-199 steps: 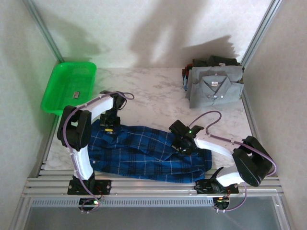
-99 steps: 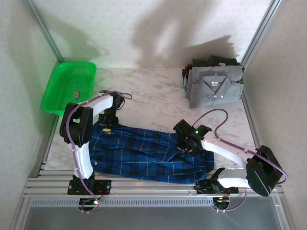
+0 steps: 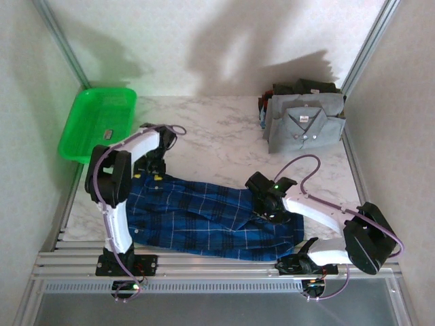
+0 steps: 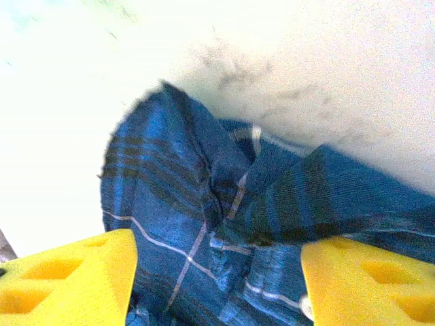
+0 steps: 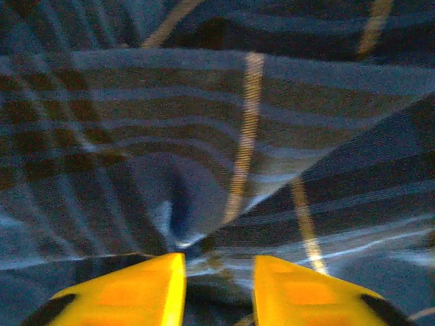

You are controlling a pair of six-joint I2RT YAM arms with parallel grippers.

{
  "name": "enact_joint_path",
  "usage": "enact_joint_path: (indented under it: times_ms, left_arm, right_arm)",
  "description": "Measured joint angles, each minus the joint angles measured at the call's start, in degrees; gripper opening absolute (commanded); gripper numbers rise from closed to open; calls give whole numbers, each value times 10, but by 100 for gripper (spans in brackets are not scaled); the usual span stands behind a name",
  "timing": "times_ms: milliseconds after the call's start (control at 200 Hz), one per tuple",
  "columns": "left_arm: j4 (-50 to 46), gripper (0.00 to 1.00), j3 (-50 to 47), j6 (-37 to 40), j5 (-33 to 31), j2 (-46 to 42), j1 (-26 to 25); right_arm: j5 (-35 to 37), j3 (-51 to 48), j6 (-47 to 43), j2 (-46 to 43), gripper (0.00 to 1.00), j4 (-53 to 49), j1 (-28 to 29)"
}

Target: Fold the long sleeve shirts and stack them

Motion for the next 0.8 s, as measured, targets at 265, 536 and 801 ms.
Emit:
enact_joint_path:
  times_ms: [265, 536, 801]
  left_arm:
    - [70, 60, 47, -59, 94, -177, -80]
    - [229, 46, -217, -137, 248, -247, -85]
    - [311, 45, -306, -169, 280, -199, 62]
  right_arm:
    - [43, 68, -10, 0, 53, -86, 11]
    - [9, 51, 20, 70, 52, -40, 14]
    - [-23, 201, 17, 276, 53, -15, -35]
